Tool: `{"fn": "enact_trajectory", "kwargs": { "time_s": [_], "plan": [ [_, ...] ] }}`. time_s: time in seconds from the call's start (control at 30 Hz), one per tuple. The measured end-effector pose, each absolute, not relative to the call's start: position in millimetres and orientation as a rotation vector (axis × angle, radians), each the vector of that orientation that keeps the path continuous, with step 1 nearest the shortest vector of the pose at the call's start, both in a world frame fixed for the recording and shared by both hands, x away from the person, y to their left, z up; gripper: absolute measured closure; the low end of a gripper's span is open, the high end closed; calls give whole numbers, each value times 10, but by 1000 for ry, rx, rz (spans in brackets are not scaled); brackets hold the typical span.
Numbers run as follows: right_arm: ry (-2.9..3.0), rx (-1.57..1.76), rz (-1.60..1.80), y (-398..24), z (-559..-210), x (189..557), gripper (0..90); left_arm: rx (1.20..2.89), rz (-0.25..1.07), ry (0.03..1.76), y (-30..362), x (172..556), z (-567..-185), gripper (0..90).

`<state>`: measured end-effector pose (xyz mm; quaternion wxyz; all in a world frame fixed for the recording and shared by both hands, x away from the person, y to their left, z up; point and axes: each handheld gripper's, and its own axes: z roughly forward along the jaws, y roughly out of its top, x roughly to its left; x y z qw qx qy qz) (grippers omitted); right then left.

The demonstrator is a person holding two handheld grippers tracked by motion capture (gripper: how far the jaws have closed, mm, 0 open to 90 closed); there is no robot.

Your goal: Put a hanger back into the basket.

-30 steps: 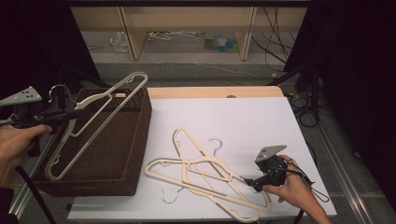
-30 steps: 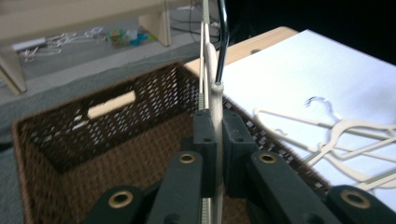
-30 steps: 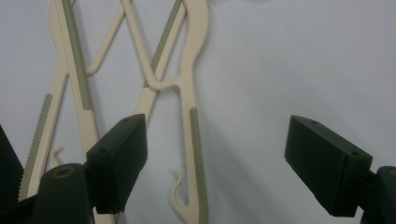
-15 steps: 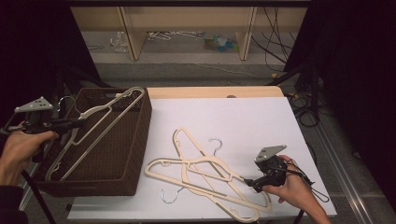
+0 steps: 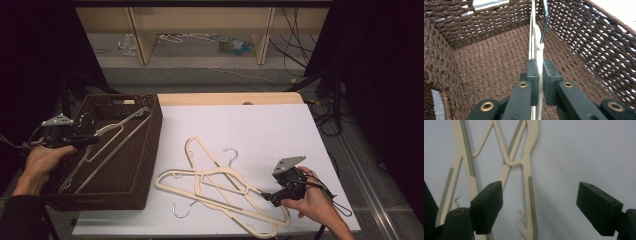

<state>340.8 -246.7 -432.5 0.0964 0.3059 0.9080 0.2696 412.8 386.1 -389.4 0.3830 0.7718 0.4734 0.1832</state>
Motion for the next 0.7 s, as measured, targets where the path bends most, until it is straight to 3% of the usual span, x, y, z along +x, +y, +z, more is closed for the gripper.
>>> {"fn": "enact_trajectory", "kwargs": {
  "time_s": [0.33,0.37,0.43,0.7],
  "plan": [
    [2704,914,789,-2451,-4327,3396,223,1960,563,1343,3990,4137,-3968,782],
    [2700,897,796,-2457,-4335,3409,223,2022,569,1347,4033,4132,-3951,739],
    [2700,905,792,-2459,-4337,3407,223,1957,597,1417,4022,4124,-3953,680],
    [2700,913,793,-2450,-4334,3402,223,1882,717,1402,3950,3986,-3760,558]
  ]
}}
